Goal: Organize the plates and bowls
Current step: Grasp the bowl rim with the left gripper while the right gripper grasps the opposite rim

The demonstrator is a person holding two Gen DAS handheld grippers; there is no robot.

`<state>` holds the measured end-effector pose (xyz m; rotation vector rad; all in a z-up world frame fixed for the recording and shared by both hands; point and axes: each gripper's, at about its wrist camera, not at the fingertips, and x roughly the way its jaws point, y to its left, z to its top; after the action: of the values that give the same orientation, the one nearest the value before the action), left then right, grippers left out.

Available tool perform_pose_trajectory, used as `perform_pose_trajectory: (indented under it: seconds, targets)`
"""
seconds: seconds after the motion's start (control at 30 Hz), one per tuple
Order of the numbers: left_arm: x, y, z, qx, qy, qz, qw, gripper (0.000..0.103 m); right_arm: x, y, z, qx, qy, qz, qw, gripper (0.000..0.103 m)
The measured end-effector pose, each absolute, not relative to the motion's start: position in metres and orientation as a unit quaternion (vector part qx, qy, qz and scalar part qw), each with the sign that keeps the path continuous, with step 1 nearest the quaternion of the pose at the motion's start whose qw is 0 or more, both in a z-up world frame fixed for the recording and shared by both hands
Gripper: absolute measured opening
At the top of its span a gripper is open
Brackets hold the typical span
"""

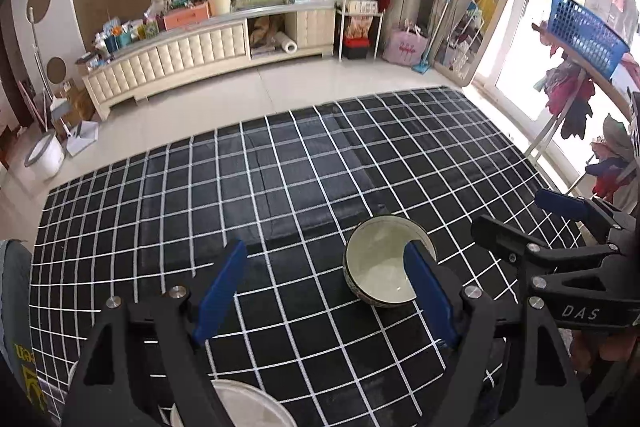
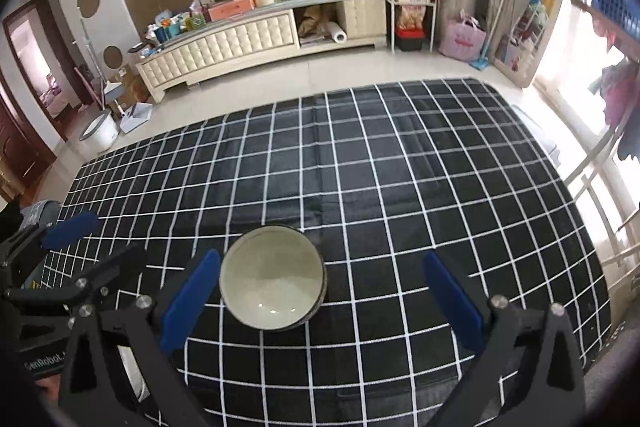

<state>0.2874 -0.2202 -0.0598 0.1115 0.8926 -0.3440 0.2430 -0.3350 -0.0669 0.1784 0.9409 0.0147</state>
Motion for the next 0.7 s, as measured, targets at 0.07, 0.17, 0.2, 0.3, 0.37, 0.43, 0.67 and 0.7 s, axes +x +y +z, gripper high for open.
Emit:
perform_pose_trajectory:
  seconds: [0.07,0.17,0.2,0.3,0.37,0.43,0.67,0.7]
  targets:
    - [0.296,-0.224,-0.069,0.058,0.438,-0.166,0.882,0.079,0.25,-0.336,-0.077,0.086,0.464,0.006,0.882,0.102]
    - [0.305,-0.231,-0.081,0.066,0.452,-0.168,0.873,0.079,0.258,-0.338,-0.09,0.086,0.479,0.009,0.874,0.1]
    - [0.309,-0.233,-0.085,0.07,0.456,-0.168,0.871,0.079,0.26,-0.338,-0.094,0.088,0.483,0.01,0.871,0.099]
    - [0.319,-0.238,-0.096,0.078,0.468,-0.168,0.864,0.079,0.265,-0.341,-0.106,0.089,0.493,0.007,0.865,0.098]
    - [0.325,-0.241,-0.103,0.083,0.474,-0.17,0.86,0.079,0.268,-0.343,-0.114,0.091,0.5,0.008,0.861,0.097]
    - [0.331,-0.243,-0.113,0.087,0.482,-0.169,0.856,0.079,0.271,-0.343,-0.123,0.092,0.508,0.013,0.856,0.089]
    - [0.344,-0.249,-0.139,0.107,0.506,-0.165,0.84,0.075,0.275,-0.34,-0.143,0.103,0.53,0.012,0.842,0.081]
    - [0.346,-0.25,-0.142,0.11,0.51,-0.165,0.837,0.075,0.275,-0.338,-0.141,0.099,0.529,0.011,0.843,0.081]
